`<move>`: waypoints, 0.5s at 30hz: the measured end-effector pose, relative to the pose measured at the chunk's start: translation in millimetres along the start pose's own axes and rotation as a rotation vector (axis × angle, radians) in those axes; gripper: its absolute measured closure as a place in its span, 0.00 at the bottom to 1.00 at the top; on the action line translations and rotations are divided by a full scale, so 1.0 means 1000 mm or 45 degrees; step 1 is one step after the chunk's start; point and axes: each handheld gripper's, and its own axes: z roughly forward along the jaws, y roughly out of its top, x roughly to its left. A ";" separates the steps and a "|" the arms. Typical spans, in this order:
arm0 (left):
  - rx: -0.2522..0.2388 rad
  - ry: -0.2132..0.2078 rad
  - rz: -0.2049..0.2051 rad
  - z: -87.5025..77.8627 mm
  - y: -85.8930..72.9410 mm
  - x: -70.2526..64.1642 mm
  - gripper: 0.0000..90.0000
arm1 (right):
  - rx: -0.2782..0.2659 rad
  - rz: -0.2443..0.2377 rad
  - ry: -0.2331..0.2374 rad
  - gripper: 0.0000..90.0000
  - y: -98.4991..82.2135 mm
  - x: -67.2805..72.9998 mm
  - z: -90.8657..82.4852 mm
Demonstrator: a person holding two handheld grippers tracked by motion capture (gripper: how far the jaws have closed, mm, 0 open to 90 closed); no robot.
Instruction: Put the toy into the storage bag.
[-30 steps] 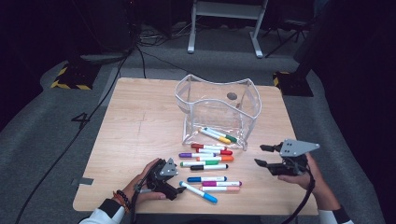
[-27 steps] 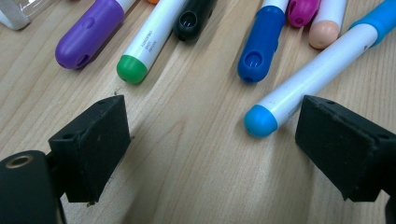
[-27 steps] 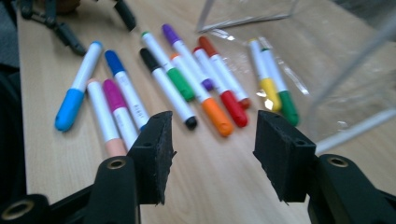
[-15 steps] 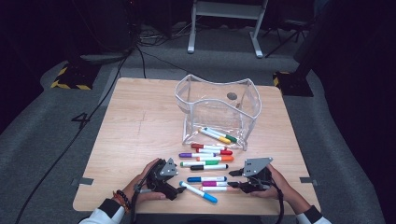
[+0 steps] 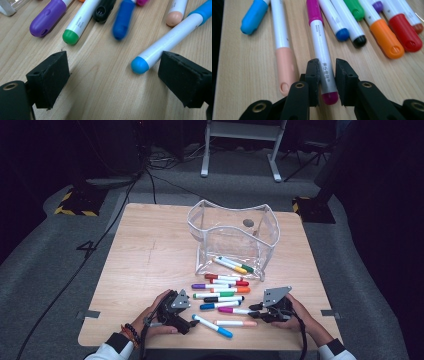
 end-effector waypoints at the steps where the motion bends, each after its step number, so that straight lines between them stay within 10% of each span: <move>1: -0.001 0.000 0.002 0.000 0.000 0.000 0.12 | 0.001 0.014 -0.011 0.79 -0.002 -0.002 -0.001; 10: -0.001 0.001 0.003 0.000 0.000 0.000 0.12 | -0.046 0.090 -0.097 0.72 -0.014 -0.004 -0.021; 15: 0.000 -0.002 -0.001 0.000 0.000 0.000 0.11 | -0.077 0.020 -0.017 0.66 -0.007 0.009 -0.029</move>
